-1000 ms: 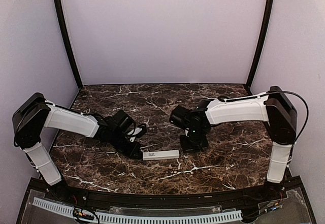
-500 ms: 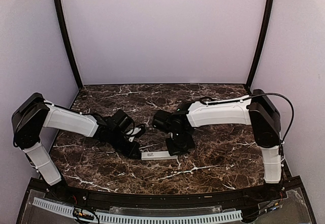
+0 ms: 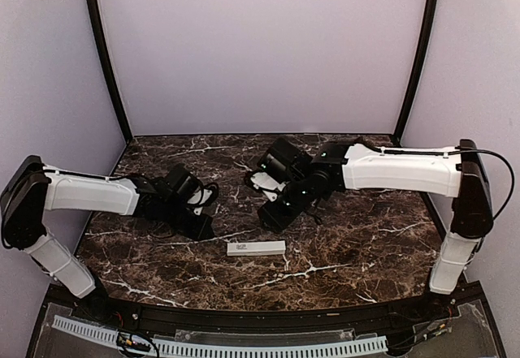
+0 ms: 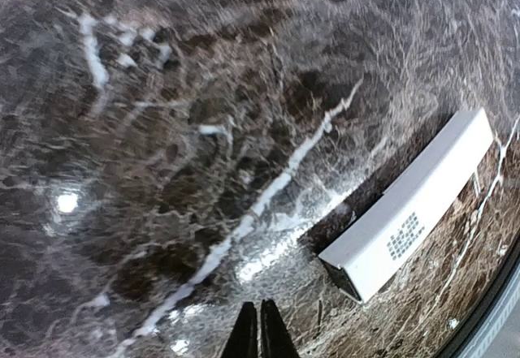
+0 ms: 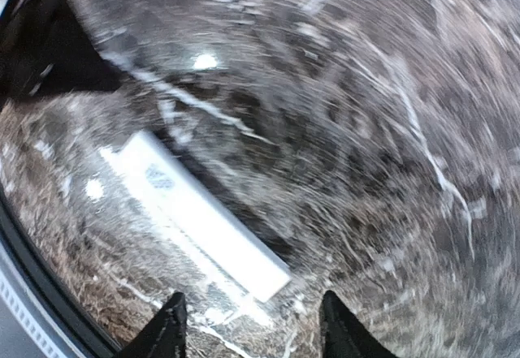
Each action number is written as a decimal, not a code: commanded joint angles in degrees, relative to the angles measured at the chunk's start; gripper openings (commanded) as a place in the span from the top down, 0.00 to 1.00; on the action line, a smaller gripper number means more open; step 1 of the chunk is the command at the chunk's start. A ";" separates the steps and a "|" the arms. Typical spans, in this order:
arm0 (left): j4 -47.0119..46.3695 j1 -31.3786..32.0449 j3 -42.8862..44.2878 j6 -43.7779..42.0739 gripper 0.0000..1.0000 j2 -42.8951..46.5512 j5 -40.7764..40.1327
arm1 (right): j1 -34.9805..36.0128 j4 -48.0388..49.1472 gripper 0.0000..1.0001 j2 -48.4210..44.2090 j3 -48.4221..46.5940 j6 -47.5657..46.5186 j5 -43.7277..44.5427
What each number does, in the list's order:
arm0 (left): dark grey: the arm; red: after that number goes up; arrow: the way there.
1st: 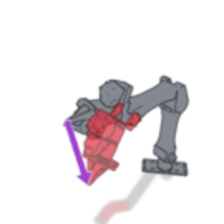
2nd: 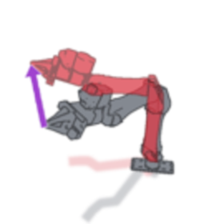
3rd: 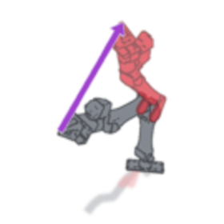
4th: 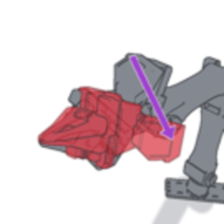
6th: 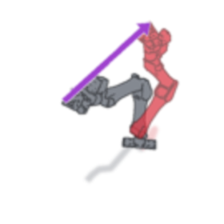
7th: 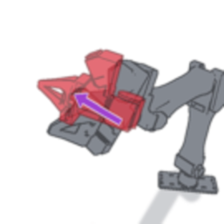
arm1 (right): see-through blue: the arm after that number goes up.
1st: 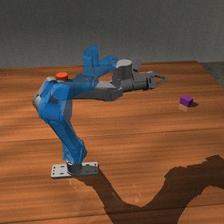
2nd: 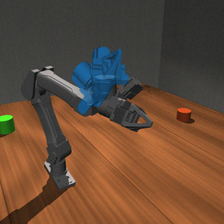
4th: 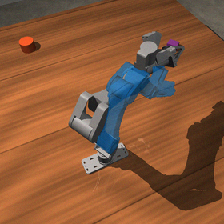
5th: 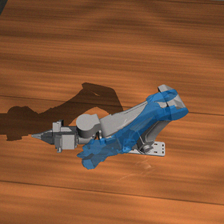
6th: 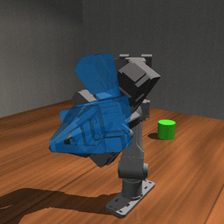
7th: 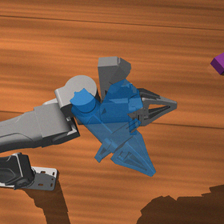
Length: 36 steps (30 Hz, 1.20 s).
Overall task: Load the batteries into the remote control
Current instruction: Press the battery cover onto the remote control, then pick up the remote control from the center of the board.
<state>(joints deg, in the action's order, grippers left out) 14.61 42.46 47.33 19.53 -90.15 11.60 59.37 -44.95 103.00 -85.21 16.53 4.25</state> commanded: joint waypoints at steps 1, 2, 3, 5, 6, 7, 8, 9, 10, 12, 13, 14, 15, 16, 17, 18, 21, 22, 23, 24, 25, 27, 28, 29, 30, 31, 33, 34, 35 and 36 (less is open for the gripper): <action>4.49 -0.74 -0.88 1.60 0.93 8.42 -7.19 | 4.93 8.44 0.43 3.53 -3.21 -23.96 -10.03; 4.62 -0.89 -1.12 2.28 0.87 9.51 -8.60 | 5.37 8.16 0.42 5.29 -4.92 -25.63 -10.73; 4.67 -1.06 -1.57 2.89 0.83 11.85 -9.31 | 5.65 7.52 0.40 7.51 -6.62 -27.68 -11.36; 4.78 -1.71 -2.04 3.27 0.65 15.38 -12.46 | 5.94 5.77 0.33 12.31 -10.23 -29.80 -11.31; 4.87 -2.10 -2.14 3.25 0.52 16.46 -13.17 | 6.03 4.92 0.30 14.27 -12.13 -30.73 -11.43; 4.89 -2.33 -2.44 3.19 0.41 18.64 -14.41 | 6.09 4.27 0.28 15.92 -13.84 -31.38 -11.45; 5.01 -2.72 -2.56 3.13 0.38 19.68 -14.85 | 6.16 3.85 0.27 17.30 -15.17 -31.96 -11.55; 5.09 -3.03 -2.72 2.99 0.32 21.36 -15.59 | 6.22 3.44 0.27 18.65 -16.28 -32.44 -11.44; 5.14 -3.44 -2.74 2.85 0.31 22.13 -15.79 | 6.27 2.82 0.27 19.85 -17.09 -32.75 -11.19; 5.06 -3.82 -2.81 2.07 0.28 23.88 -16.38 | 6.28 1.86 0.27 21.62 -17.94 -33.51 -10.66; 4.94 -3.85 -2.96 1.54 0.27 24.76 -16.53 | 6.21 1.62 0.27 22.33 -18.01 -33.77 -10.55; 4.67 -3.91 -3.04 1.29 0.27 25.07 -16.70 | 6.30 1.42 0.27 23.00 -18.12 -33.77 -10.34; 4.61 -3.94 -3.15 0.99 0.26 25.54 -16.76 | 6.36 1.10 0.27 23.65 -18.33 -33.62 -10.01; 4.43 -4.02 -3.26 0.75 0.26 25.61 -16.77 | 6.44 1.06 0.28 24.25 -18.51 -33.66 -9.70; 4.30 -4.03 -3.23 0.35 0.26 25.58 -16.65 | 6.53 1.13 0.28 24.71 -18.62 -33.50 -9.23; 4.25 -4.05 -3.17 0.17 0.26 25.38 -16.63 | 6.54 1.39 0.29 25.14 -18.63 -33.33 -9.14; 3.80 -4.06 -3.13 -0.14 0.26 25.09 -15.69 | 6.55 2.38 0.34 26.07 -18.07 -33.01 -8.97; 3.65 -4.07 -3.23 -0.17 0.26 24.99 -15.31 | 6.58 2.35 0.36 26.52 -18.13 -33.01 -8.73; 3.42 -4.06 -3.31 -0.23 0.26 24.96 -14.79 | 6.62 2.01 0.38 27.00 -18.26 -33.07 -8.35; 3.37 -4.05 -3.48 -0.21 0.26 24.94 -14.64 | 6.66 1.71 0.40 27.44 -18.46 -33.16 -7.88; 3.31 -4.05 -3.56 -0.31 0.26 24.94 -14.47 | 6.77 1.47 0.42 27.77 -18.57 -33.19 -7.40; 3.25 -4.07 -3.70 -0.36 0.26 25.06 -14.58 | 6.87 1.73 0.44 28.11 -18.55 -33.23 -6.91; 3.20 -4.06 -3.75 -0.43 0.26 25.21 -14.58 | 6.86 1.91 0.46 28.16 -18.58 -33.19 -6.96; 2.94 -4.05 -3.79 -0.49 0.26 25.33 -14.63 | 6.89 2.19 0.47 28.27 -18.51 -33.22 -7.05; 2.82 -4.05 -3.93 -0.53 0.26 25.65 -14.59 | 6.85 2.43 0.49 28.41 -18.51 -33.16 -7.02; 2.56 -4.05 -4.01 -0.58 0.26 25.82 -14.59 | 6.85 2.47 0.52 28.60 -18.70 -33.13 -6.98; 2.38 -4.05 -4.22 -0.77 0.26 26.15 -14.55 | 6.83 2.14 0.60 29.05 -19.33 -32.96 -6.81; 2.36 -4.05 -4.30 -0.86 0.26 26.32 -14.62 | 6.84 1.76 0.65 29.28 -19.72 -32.85 -6.85; 2.42 -4.05 -4.33 -0.88 0.26 26.33 -14.65 | 6.97 1.49 0.70 29.40 -19.99 -32.83 -6.95; 2.43 -4.05 -4.35 -1.02 0.26 26.36 -14.47 | 6.95 1.38 0.75 29.37 -20.01 -32.68 -7.04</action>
<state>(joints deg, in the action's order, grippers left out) 17.34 38.74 43.97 19.64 -65.36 -3.49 65.78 -42.54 130.67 -103.70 -16.43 -3.18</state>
